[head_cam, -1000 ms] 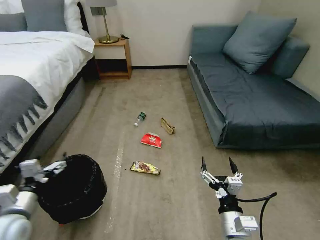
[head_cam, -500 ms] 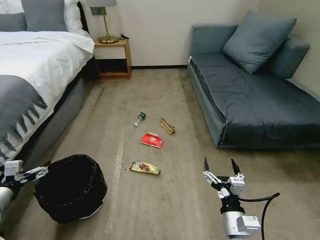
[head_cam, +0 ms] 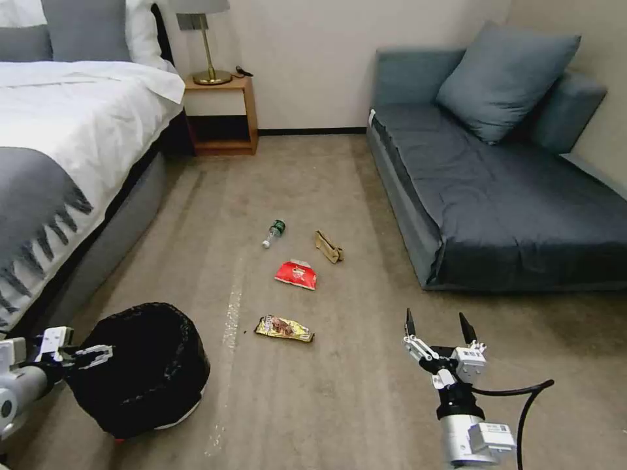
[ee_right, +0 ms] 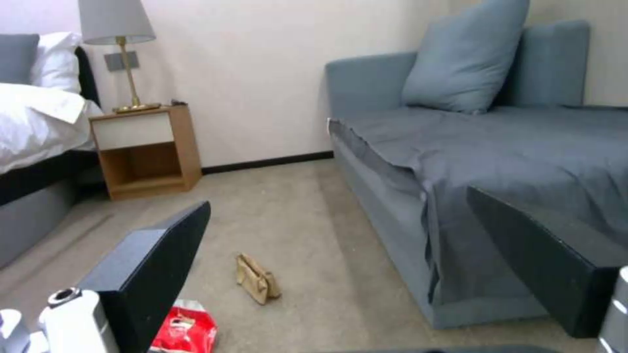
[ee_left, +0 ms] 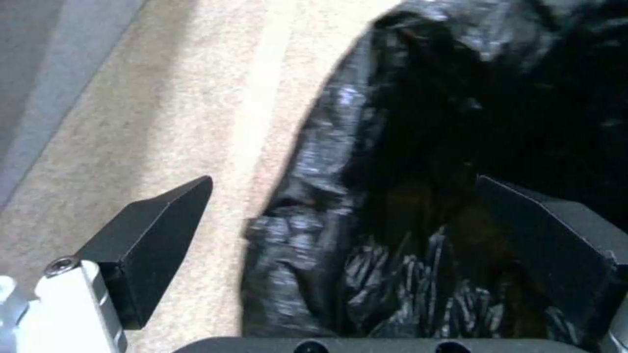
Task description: Pick up the trash bin, then pick up the garbage on the floor and place it into the trash bin.
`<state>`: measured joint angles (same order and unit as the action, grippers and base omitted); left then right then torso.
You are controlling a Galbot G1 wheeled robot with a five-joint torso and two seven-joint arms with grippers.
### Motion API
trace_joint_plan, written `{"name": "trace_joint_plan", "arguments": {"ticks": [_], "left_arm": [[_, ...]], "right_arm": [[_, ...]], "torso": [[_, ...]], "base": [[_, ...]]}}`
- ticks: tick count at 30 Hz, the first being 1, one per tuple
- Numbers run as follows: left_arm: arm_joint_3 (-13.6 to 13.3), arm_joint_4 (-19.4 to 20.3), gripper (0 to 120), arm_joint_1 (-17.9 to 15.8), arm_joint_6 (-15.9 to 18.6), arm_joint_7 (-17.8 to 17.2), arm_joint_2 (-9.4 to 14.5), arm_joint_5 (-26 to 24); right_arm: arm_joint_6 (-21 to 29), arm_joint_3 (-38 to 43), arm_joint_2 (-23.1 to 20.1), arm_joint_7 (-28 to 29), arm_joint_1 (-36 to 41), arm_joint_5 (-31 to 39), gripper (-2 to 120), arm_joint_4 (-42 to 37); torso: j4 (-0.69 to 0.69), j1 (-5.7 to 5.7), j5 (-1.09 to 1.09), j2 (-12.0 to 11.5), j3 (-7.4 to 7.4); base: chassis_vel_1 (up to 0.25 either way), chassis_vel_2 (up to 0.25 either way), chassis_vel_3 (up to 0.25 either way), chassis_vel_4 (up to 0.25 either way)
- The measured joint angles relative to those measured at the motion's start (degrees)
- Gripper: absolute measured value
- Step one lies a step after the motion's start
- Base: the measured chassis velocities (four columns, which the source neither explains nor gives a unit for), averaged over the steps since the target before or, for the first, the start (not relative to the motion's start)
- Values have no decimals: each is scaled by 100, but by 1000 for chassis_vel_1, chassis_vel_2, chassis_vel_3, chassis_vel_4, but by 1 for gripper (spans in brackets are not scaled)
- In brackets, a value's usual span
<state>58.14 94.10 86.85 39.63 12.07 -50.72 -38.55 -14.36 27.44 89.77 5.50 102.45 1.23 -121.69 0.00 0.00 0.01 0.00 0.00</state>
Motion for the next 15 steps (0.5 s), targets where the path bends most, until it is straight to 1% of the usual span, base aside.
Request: {"name": "trace_joint_plan", "arguments": {"ticks": [6,8,9,11,12,13,15], "left_arm": [[-25,-194,99,-137,42,-11,51,-16],[-55,-308,89,-276,75,-19,48,-70],[-55,-308,89,-276,75,-19,48,-70],[-69,-378,78,-354,104,-59,42,-102],[-69,-378,78,-354,104,-59,42,-102],[-70,-391,75,-368,118,-67,42,-112],[-74,-406,66,-389,149,-109,36,-153]], "right_arm": [[7,-26,37,8,-10,-1,100,9],[20,-46,61,10,-23,-8,100,4],[20,-46,61,10,-23,-8,100,4],[27,-43,64,16,-26,-12,100,-9],[27,-43,64,16,-26,-12,100,-9],[29,-38,64,17,-26,-12,100,-14],[31,-25,61,19,-26,-10,100,-17]], "torso": [[0,0,-1,0,0],[0,0,-1,0,0],[0,0,-1,0,0],[0,0,0,0,0],[0,0,0,0,0],[0,0,0,0,0],[0,0,0,0,0]], "base": [[0,0,0,0],[0,0,0,0],[0,0,0,0],[0,0,0,0],[0,0,0,0],[0,0,0,0],[0,0,0,0]]}}
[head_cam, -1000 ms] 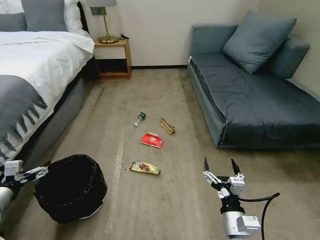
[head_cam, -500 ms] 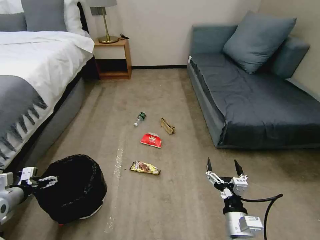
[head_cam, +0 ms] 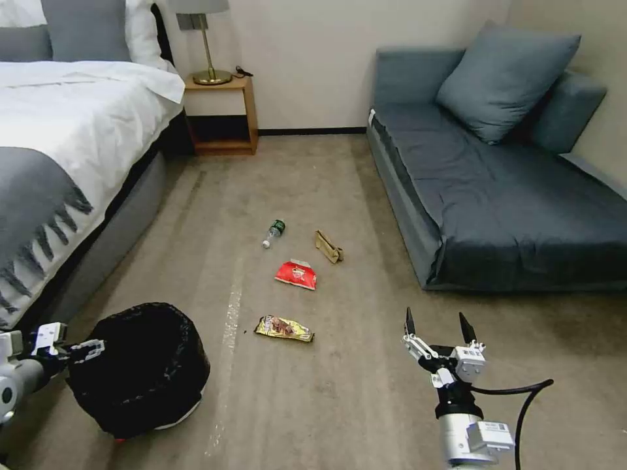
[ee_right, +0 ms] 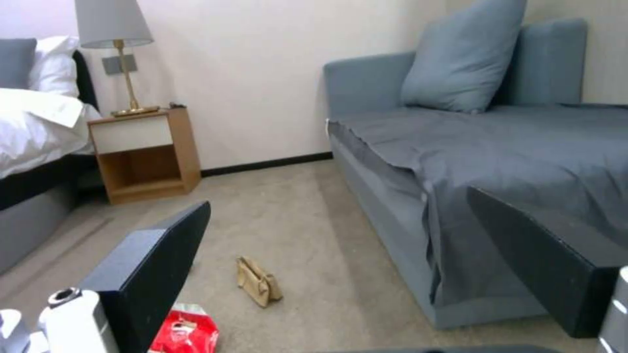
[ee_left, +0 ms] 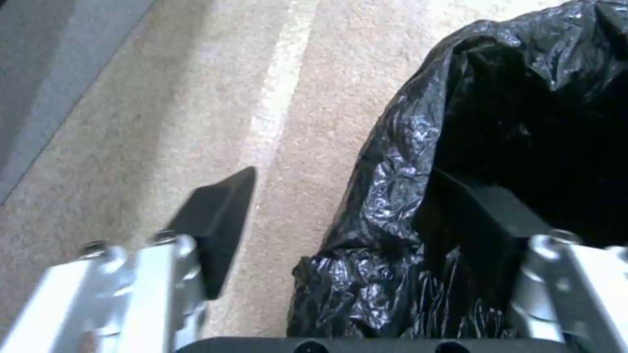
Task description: Pick up the trash bin, then pick up the garbage on the floor and place it into the trash bin.
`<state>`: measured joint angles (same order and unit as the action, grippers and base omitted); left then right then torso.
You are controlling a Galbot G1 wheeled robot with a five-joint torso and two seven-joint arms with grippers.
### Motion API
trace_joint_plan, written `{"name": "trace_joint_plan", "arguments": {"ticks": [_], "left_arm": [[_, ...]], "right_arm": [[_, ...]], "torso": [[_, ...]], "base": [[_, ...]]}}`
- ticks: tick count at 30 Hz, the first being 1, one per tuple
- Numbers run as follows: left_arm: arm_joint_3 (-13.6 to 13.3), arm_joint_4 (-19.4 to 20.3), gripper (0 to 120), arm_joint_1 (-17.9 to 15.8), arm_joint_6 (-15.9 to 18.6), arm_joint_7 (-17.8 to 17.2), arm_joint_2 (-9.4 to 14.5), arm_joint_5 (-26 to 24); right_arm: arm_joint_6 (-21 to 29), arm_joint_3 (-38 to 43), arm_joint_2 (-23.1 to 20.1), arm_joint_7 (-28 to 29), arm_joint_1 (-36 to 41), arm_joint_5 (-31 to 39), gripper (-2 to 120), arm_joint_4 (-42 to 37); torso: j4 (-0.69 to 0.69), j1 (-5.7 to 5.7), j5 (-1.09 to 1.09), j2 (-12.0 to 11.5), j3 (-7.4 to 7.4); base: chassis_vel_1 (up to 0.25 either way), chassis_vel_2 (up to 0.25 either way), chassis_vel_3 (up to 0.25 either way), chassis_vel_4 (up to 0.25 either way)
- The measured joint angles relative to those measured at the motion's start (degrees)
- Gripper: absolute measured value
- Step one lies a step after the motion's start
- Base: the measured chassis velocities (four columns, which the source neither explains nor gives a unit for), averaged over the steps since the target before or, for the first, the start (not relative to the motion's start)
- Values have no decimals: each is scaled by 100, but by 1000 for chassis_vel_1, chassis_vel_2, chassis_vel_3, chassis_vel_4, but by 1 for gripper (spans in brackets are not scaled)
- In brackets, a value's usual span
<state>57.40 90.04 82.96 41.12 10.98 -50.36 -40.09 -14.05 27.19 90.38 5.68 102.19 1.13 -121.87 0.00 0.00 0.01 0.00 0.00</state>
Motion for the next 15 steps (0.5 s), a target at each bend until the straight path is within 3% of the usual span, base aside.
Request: {"name": "trace_joint_plan", "arguments": {"ticks": [1,3,5,15], "left_arm": [[0,0,66,0,0,0,0,0],[-5,-21,54,-34,15,-107,-19,-58],[-7,-23,52,-34,17,-117,-23,-63],[-26,-16,12,-38,82,-160,-149,-76]], "right_arm": [[0,0,0,0,0,0,100,0],[0,0,0,3,1,0,100,-1],[0,-1,1,3,1,0,100,-4],[1,-25,-5,5,-11,3,100,-33]], "torso": [[0,0,0,0,0],[0,0,0,0,0],[0,0,0,0,0],[0,0,-1,0,0]], "base": [[0,0,0,0],[0,0,0,0],[0,0,0,0],[0,0,0,0]]}}
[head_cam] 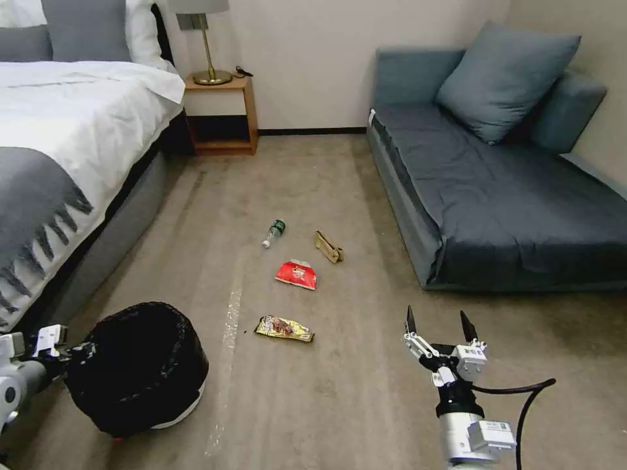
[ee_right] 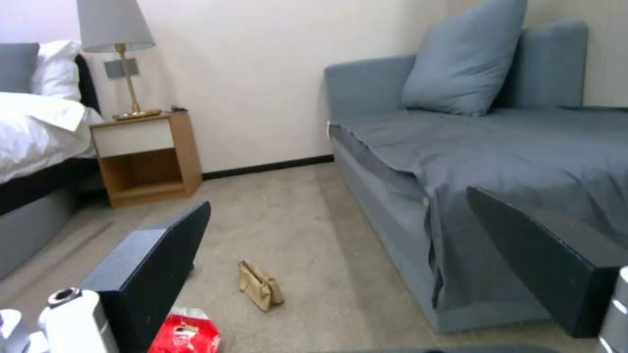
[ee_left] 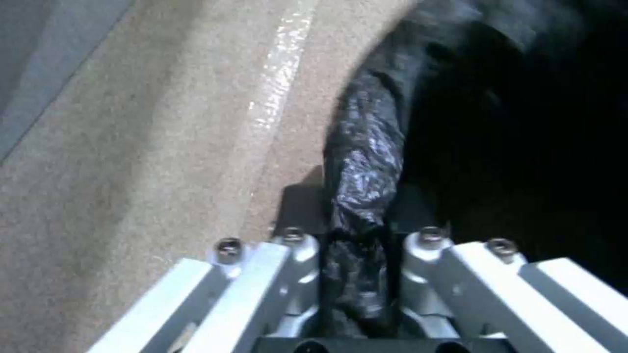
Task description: Pick up the trash bin, then pick up the garbage on the floor and place it into the trash bin.
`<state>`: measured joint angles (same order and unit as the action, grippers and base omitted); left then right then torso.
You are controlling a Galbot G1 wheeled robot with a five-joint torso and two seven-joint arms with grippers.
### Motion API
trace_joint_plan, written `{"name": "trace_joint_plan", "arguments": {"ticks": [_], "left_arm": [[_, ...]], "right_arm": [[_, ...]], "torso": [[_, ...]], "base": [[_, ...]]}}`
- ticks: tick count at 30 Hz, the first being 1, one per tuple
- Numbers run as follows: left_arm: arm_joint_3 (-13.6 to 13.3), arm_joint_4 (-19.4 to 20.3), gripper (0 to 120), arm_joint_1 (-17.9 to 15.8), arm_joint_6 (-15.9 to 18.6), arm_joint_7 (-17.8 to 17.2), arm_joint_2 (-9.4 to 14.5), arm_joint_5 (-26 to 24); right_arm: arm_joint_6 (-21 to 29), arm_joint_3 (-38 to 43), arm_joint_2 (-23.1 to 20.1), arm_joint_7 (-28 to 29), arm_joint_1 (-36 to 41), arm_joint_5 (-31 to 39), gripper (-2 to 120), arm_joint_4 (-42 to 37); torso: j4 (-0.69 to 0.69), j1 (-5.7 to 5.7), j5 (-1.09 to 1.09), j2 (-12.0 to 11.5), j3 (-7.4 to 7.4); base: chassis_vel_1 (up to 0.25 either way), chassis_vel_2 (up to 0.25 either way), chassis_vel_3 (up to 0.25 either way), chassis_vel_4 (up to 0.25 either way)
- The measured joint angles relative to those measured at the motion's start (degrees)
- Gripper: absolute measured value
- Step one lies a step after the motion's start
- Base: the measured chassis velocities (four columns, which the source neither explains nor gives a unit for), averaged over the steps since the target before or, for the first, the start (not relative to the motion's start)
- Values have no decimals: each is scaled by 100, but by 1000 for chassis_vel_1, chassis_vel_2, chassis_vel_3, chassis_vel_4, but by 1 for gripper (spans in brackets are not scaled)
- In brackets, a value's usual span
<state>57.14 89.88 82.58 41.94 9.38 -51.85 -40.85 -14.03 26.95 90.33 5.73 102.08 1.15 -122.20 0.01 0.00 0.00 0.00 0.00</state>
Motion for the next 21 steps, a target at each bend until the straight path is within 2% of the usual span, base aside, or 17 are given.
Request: {"name": "trace_joint_plan", "arguments": {"ticks": [2,9,13,14,17,18,21], "left_arm": [[5,17,8,11,2,-2,-33,-2],[79,150,7,58,14,-119,-113,-47],[212,524,7,111,12,-441,-209,-134],[212,524,7,111,12,-441,-209,-134],[285,956,7,254,9,-638,-298,-105],[285,956,7,254,9,-638,-298,-105],[309,1326,7,459,-18,-831,-427,297]], "right_arm": [[2,1,-12,0,0,9,100,-1],[13,-11,-29,0,-15,16,100,0],[15,-19,-54,0,-15,41,100,9],[15,-19,-54,0,-15,41,100,9],[23,-17,-83,-3,-25,81,100,19],[23,-17,-83,-3,-25,81,100,19],[31,-18,-111,-10,-30,131,100,33]], "torso": [[0,0,1,0,0],[0,0,0,0,0],[-1,0,0,0,0],[-1,0,0,0,0],[0,0,0,0,0],[0,0,0,0,0],[0,0,0,0,0]], "base": [[0,0,0,0],[0,0,0,0],[0,0,0,0],[0,0,0,0],[0,0,0,0],[0,0,0,0],[0,0,0,0]]}}
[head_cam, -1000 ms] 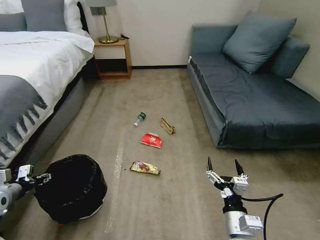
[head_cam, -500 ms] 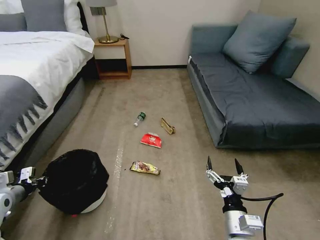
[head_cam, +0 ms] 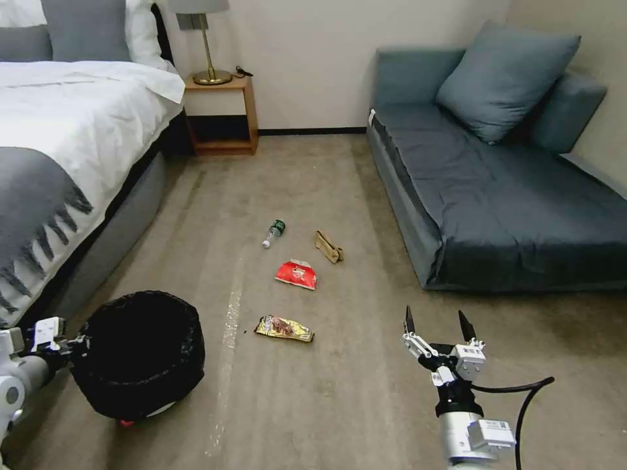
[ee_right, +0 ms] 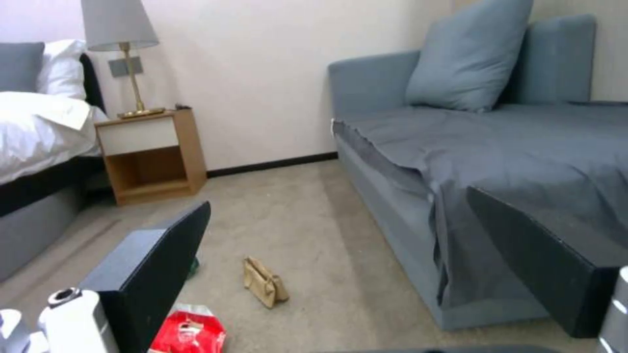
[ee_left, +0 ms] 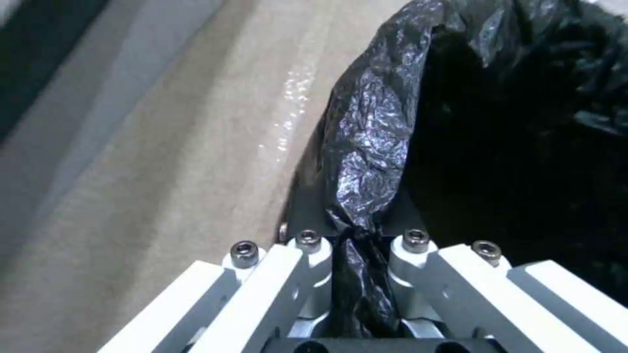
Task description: Pick up the trash bin, then pick up the garbage on the floor and place it into the trash bin.
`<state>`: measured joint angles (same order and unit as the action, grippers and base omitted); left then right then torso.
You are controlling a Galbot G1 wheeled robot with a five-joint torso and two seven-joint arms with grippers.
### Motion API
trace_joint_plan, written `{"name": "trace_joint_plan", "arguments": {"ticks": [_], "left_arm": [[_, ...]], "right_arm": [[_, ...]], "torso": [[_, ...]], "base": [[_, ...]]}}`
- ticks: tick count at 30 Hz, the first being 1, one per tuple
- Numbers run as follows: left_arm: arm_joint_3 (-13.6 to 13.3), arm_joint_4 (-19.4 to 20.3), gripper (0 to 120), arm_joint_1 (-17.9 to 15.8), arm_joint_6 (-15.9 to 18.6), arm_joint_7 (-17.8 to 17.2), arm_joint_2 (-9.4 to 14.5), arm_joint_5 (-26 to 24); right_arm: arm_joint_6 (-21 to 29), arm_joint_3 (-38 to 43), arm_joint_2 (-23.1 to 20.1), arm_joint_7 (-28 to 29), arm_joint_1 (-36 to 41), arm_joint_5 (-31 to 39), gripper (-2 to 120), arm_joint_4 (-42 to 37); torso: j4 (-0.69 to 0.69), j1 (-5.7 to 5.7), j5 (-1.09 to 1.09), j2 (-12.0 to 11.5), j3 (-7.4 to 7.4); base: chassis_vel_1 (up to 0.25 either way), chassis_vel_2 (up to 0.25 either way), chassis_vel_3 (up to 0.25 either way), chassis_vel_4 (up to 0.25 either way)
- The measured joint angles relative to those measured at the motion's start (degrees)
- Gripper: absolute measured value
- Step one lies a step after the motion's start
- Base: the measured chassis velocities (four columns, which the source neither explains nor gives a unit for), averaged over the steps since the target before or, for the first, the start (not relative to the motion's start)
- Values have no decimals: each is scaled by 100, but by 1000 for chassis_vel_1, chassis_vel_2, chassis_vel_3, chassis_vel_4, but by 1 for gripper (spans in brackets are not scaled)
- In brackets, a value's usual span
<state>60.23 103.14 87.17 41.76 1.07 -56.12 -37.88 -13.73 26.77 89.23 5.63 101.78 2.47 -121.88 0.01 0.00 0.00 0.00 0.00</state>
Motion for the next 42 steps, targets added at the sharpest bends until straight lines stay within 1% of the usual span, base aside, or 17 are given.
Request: {"name": "trace_joint_plan", "arguments": {"ticks": [2,3,4,6,7,10,11,15,16,19,20,23,29,36,42], "left_arm": [[44,209,7,169,-62,-80,-93,297],[44,209,7,169,-62,-80,-93,297],[107,332,7,254,-77,-108,-142,362],[318,614,7,437,-117,-164,-242,422],[318,614,7,437,-117,-164,-242,422],[614,931,7,624,-135,-210,-365,436],[614,931,7,624,-135,-210,-365,436],[907,1242,7,803,-138,-243,-476,437],[907,1242,7,803,-138,-243,-476,437],[993,1423,7,885,-140,-249,-577,425],[993,1423,7,885,-140,-249,-577,425],[1002,1538,7,913,-140,-249,-678,420],[992,1639,7,919,-149,-249,-792,444],[979,1672,6,917,-152,-249,-829,481],[977,1668,6,899,-154,-245,-825,487]], "right_arm": [[1,2,-15,-7,-4,40,100,23],[1,2,-15,-7,-4,40,100,23],[1,1,-22,-11,-6,64,100,36],[-7,-6,-48,-33,-3,105,100,72],[-7,-6,-48,-33,-3,105,100,72],[-57,-87,-93,-89,16,118,100,153],[-57,-87,-93,-89,16,118,100,153],[-236,-278,-206,-178,45,-177,100,316],[-236,-278,-206,-178,45,-177,100,316],[-430,-398,-336,-311,46,-383,100,415],[-430,-398,-336,-311,46,-383,100,415],[-526,-466,-465,-410,63,-428,100,472],[-391,-517,-600,-453,75,-313,100,541],[-351,-564,-633,-446,39,-307,100,633],[-322,-628,-627,-434,9,-314,100,699]], "torso": [[-1,0,1,0,0],[-1,0,1,0,0],[-2,0,1,0,0],[-1,0,-1,0,0],[-1,0,-1,0,0],[-2,0,0,0,0],[-2,0,0,0,0],[-1,0,0,0,0],[-1,0,0,0,0],[-1,0,0,0,0],[-1,0,0,0,0],[-1,0,0,0,0],[-1,0,0,0,0],[-1,0,0,0,0],[0,0,1,0,0]], "base": [[0,0,0,0],[0,0,0,0],[0,0,0,0],[0,0,0,0],[0,0,0,0],[0,0,0,0],[0,0,0,0],[0,0,0,0],[0,0,0,0],[0,0,0,0],[0,0,0,0],[0,0,0,0],[0,0,0,0],[-56,38,56,-44],[-188,178,190,-179]]}}
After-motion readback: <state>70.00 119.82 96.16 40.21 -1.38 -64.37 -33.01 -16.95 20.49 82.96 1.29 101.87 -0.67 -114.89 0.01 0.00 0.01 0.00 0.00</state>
